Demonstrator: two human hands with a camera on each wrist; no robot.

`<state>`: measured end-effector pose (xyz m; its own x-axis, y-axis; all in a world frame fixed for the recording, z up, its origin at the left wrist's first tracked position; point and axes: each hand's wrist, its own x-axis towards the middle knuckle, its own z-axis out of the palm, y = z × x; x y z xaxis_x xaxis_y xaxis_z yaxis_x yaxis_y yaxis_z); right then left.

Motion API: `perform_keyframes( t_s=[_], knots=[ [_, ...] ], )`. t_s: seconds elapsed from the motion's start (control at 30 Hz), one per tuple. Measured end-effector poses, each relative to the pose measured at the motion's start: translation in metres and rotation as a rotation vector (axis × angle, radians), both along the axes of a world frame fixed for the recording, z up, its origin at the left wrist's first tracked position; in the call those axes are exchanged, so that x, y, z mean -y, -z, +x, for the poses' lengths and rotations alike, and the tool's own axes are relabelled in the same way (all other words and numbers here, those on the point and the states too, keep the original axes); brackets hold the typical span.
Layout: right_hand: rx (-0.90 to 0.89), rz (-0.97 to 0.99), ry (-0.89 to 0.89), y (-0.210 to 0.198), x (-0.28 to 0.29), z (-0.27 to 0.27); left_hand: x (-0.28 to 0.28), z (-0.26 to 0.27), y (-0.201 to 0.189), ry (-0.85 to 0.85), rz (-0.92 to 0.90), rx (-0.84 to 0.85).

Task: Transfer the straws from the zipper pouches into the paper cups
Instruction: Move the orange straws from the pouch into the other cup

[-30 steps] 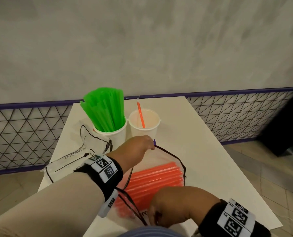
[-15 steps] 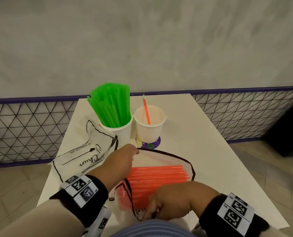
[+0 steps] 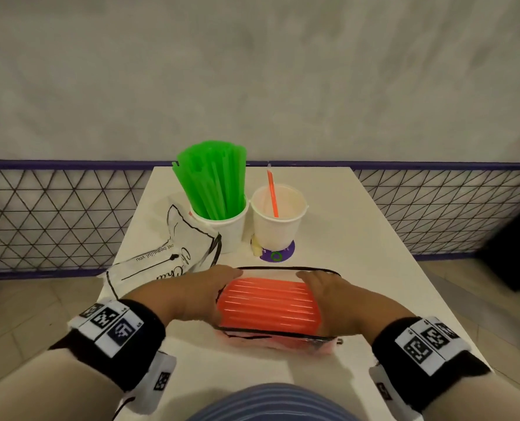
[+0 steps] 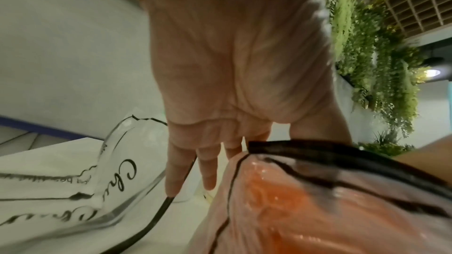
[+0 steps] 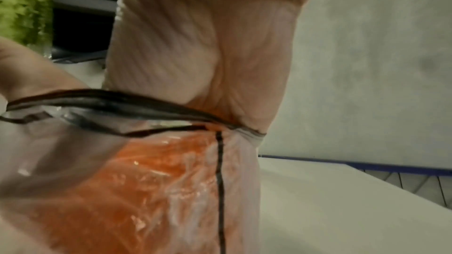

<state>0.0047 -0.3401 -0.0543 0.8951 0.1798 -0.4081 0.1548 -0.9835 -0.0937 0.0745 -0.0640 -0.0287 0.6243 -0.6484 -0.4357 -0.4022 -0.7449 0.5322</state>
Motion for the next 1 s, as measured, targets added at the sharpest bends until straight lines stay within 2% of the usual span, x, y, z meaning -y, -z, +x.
perform_keyframes(
  t_s=[0.13,0.27,0.37,0.5,0.57,0.67,0.73,0.8,1.0],
  knots=[
    [0.051,-0.049,0.012,0.006,0.004,-0.004,0.003,-0.003,0.031,-0.132,-0.062,-0.072],
    [0.19,-0.1,-0.065,0.031,0.01,-0.02,0.01,-0.02,0.058,-0.216,-0.245,-0.024],
    [0.187,-0.14,-0.1,0.023,0.007,-0.025,0.011,-0.029,0.072,-0.234,-0.311,-0.013],
    [0.017,-0.062,-0.093,-0.017,-0.009,-0.012,0.011,-0.022,0.069,-0.306,-0.454,-0.183],
    [0.019,0.069,-0.092,-0.027,-0.021,-0.003,0.01,-0.017,0.066,-0.358,-0.552,-0.274],
    [0.075,0.151,-0.13,-0.026,-0.041,0.008,0.004,-0.017,0.068,-0.424,-0.659,-0.483],
    [0.083,0.181,-0.127,-0.017,-0.051,0.012,0.0,-0.023,0.074,-0.429,-0.659,-0.592],
    [0.057,0.219,-0.116,-0.003,-0.055,0.013,-0.003,-0.028,0.084,-0.395,-0.613,-0.624],
    [0.067,0.367,-0.145,0.019,-0.046,0.016,0.0,-0.031,0.101,-0.334,-0.55,-0.481]
  ],
)
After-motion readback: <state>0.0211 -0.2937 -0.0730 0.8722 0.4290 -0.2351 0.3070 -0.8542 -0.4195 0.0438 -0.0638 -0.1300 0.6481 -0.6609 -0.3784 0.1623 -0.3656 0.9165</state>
